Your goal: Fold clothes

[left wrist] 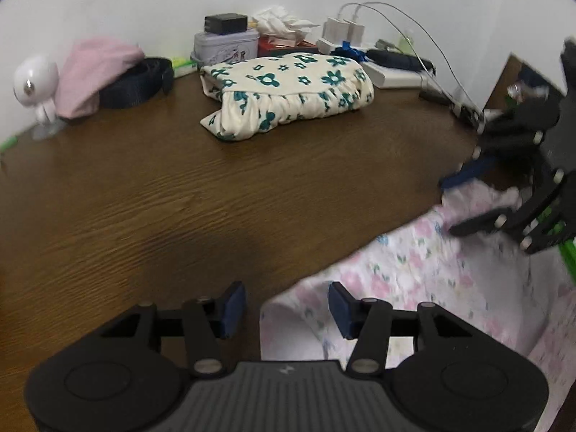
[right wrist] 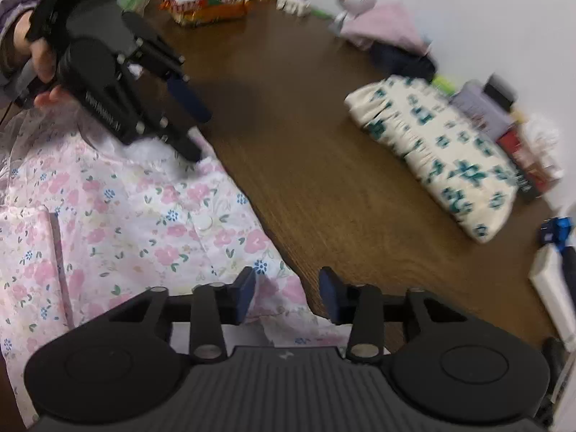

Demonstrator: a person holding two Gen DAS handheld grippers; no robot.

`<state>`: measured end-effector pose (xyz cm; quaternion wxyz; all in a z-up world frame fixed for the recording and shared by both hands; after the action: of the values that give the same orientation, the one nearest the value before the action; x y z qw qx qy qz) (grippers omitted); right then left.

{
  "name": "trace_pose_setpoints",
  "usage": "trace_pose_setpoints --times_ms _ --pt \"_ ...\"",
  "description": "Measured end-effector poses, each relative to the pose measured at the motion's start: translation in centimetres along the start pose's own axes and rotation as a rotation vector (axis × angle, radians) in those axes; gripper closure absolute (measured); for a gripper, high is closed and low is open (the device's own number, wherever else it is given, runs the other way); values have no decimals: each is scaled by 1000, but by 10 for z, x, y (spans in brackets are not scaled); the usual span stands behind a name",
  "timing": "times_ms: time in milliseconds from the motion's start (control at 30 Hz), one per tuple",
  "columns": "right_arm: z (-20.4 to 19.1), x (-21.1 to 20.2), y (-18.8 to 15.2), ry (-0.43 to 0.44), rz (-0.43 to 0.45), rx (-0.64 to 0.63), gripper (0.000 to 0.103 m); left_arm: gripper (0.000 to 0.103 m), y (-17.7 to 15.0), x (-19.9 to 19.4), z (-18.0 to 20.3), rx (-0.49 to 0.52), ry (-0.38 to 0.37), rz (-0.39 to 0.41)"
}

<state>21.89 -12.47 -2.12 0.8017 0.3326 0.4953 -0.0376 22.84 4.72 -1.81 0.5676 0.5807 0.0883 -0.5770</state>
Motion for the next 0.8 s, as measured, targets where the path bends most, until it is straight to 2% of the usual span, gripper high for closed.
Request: trace_pose_setpoints --times_ms 67,133,267,500,600,733,800 --pt "-2 9 -3 36 -26 -6 85 66 0 1 -2 16 -13 -1" --pt "-2 12 -5 49 -16 -3 89 99 -1 2 1 30 -27 -13" --pt "-3 1 -5 2 41 -27 100 101 -4 -2 7 57 10 -17" --pt "-11 -66 4 -84 192 -81 101 103 -10 -56 46 138 30 84" --pt "-23 -96 1 -86 245 -108 102 103 -21 -81 70 165 49 138" --pt "-62 -133 -23 -146 279 -220 102 103 -59 -111 117 252 97 195" --pt "-91 -149 -44 -148 283 -272 102 103 -94 -108 137 258 105 190"
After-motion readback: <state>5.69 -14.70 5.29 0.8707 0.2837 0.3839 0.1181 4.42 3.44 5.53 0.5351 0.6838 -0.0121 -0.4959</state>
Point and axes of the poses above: each gripper's, at about its wrist camera, not at the fingertips, and x roughly the way its jaws point, z to its right, y to its top, the point moved 7 cm from there along x, roughly the way its jaws point, and after that the axes turned 13 degrees about -y, right-handed, at the moved point
